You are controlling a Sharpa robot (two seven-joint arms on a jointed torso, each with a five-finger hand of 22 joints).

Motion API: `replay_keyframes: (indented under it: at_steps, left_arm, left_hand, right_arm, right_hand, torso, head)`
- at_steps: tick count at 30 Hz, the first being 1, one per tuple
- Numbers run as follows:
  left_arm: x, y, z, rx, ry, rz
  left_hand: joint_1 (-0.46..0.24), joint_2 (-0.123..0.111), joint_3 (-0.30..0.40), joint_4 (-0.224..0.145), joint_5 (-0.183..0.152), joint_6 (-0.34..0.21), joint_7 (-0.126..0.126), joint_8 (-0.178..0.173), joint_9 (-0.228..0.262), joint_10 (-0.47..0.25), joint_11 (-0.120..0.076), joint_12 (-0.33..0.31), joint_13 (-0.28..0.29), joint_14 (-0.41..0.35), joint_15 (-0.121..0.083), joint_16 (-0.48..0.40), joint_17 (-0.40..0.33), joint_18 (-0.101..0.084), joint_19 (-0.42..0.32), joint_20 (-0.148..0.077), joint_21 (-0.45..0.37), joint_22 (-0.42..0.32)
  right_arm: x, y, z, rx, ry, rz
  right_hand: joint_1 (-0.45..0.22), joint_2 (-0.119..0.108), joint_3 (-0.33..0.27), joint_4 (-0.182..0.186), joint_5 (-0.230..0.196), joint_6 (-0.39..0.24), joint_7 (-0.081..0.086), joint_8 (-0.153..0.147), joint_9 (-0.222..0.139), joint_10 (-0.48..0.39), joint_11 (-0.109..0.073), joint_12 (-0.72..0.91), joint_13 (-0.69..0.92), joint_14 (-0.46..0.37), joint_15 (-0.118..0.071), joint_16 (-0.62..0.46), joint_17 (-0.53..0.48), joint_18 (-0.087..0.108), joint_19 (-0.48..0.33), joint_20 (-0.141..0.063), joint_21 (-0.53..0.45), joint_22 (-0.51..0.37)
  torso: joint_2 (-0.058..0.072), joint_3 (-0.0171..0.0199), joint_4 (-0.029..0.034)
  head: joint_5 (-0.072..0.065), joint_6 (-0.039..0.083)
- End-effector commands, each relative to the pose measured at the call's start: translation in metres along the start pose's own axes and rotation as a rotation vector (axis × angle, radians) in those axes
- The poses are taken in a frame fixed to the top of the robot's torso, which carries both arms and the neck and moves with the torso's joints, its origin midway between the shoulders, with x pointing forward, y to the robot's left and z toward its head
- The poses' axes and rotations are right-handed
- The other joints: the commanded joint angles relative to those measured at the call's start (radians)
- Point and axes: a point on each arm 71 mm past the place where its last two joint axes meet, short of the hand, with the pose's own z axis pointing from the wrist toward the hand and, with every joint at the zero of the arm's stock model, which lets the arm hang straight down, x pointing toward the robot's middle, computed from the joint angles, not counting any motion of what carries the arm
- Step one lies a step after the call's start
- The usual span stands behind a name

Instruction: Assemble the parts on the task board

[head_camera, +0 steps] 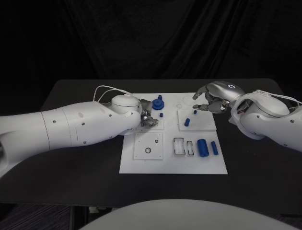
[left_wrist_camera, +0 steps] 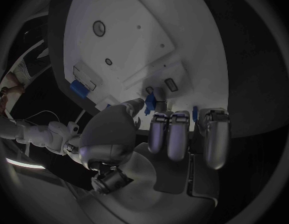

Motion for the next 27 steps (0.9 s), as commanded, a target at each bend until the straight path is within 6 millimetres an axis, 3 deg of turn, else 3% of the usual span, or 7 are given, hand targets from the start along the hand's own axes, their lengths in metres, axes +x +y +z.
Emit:
replay_keyframes:
  at_steps: [1,10,13,19,23,24,27]
  left_arm:
    - [0.0107,-0.0012,0.0005,0.005,0.04,0.002]
    - [0.0119,-0.0019,-0.0016,0.012,0.043,0.002]
    - [0.0123,-0.0026,-0.0028,0.016,0.043,0.001]
    - [0.0131,-0.0017,-0.0043,0.014,0.045,0.001]
    - [0.0138,-0.0007,-0.0053,0.013,0.048,0.002]
    - [0.0142,-0.0005,-0.0059,0.013,0.049,0.002]
    - [0.015,-0.0003,-0.0074,0.016,0.05,0.001]
  left_hand:
    - [0.0,0.014,-0.013,0.003,-0.008,0.008,-0.002,-0.004,0.001,0.106,0.004,-0.001,0.261,0.107,0.004,0.003,0.263,0.003,0.036,0.006,-0.004,0.202]
    - [0.002,0.03,-0.033,0.01,0.008,0.016,-0.005,-0.005,0.004,0.106,0.003,-0.001,0.261,0.107,0.003,0.003,0.263,0.003,0.036,0.005,-0.004,0.203]
    - [0.008,0.044,-0.043,0.012,0.042,0.019,-0.006,-0.007,0.007,0.106,0.001,-0.001,0.261,0.107,0.002,0.003,0.263,0.003,0.036,0.004,-0.005,0.203]
    - [0.029,0.074,-0.051,0.011,0.162,0.024,-0.009,-0.013,0.017,0.106,-0.002,-0.001,0.261,0.107,-0.001,0.003,0.263,0.003,0.038,0.001,-0.005,0.205]
    - [0.035,0.082,-0.048,0.01,0.191,0.025,-0.01,-0.014,0.02,0.106,-0.003,-0.001,0.261,0.107,-0.002,0.003,0.263,0.003,0.037,0.0,-0.007,0.204]
    - [0.04,0.083,-0.045,0.008,0.211,0.025,-0.011,-0.015,0.022,0.106,-0.003,-0.001,0.261,0.107,-0.002,0.003,0.263,0.003,0.036,0.0,-0.008,0.204]
    - [0.046,0.083,-0.044,0.005,0.221,0.026,-0.011,-0.015,0.024,0.106,-0.004,-0.001,0.261,0.107,-0.003,0.003,0.263,0.003,0.036,-0.001,-0.008,0.204]
  right_arm:
    - [0.002,-0.0021,-0.0007,0.022,0.014,-0.004]
    - [0.0032,-0.0023,-0.0005,0.028,0.026,-0.005]
    - [0.0035,-0.0028,-0.0007,0.031,0.029,-0.006]
    - [0.0039,-0.0033,-0.001,0.036,0.034,-0.007]
    - [0.0042,-0.0037,-0.0011,0.04,0.038,-0.007]
    - [0.0042,-0.0038,-0.0012,0.041,0.039,-0.007]
    - [0.0044,-0.004,-0.0012,0.043,0.042,-0.008]
  right_hand:
    - [0.01,-0.004,0.001,-0.006,0.004,0.005,-0.001,0.004,-0.002,0.001,0.004,-0.004,0.125,0.046,0.007,-0.006,-0.002,0.02,-0.001,0.006,-0.003,0.112]
    - [0.014,-0.002,0.003,-0.009,0.015,0.006,0.0,0.004,-0.004,0.0,0.004,-0.005,0.125,0.045,0.008,-0.008,-0.004,0.021,-0.002,0.006,-0.007,0.11]
    - [0.016,-0.001,0.005,-0.011,0.021,0.007,0.0,0.004,-0.005,0.0,0.005,-0.004,0.125,0.045,0.008,-0.009,-0.005,0.021,-0.002,0.006,-0.007,0.111]
    - [0.022,0.002,0.009,-0.015,0.036,0.008,0.0,0.004,-0.009,-0.002,0.005,-0.006,0.123,0.045,0.008,-0.011,-0.007,0.021,-0.003,0.007,-0.011,0.11]
    - [0.026,0.003,0.013,-0.018,0.049,0.009,0.001,0.004,-0.011,-0.002,0.005,-0.006,0.123,0.044,0.008,-0.013,-0.009,0.022,-0.004,0.007,-0.014,0.109]
    - [0.027,0.004,0.014,-0.02,0.053,0.01,0.001,0.004,-0.012,-0.003,0.005,-0.006,0.122,0.044,0.008,-0.013,-0.009,0.022,-0.004,0.007,-0.015,0.109]
    - [0.03,0.004,0.016,-0.022,0.058,0.01,0.001,0.004,-0.013,-0.004,0.005,-0.007,0.122,0.044,0.008,-0.014,-0.01,0.022,-0.004,0.007,-0.016,0.108]
  torso:
    - [-0.001,0.0004,-0.0009]
    - [0.0,0.0,-0.0009]
    - [0.0,0.0001,-0.0004]
    - [0.0,-0.0001,0.0004]
    - [0.001,-0.0001,0.0002]
    - [0.0,-0.0002,0.0001]
    - [0.0,0.0002,-0.0004]
  head:
    - [0.001,0.0]
    - [0.003,0.0]
    - [0.003,0.0]
    - [0.003,0.0]
    - [0.003,0.0]
    - [0.003,0.0]
    - [0.005,0.0]
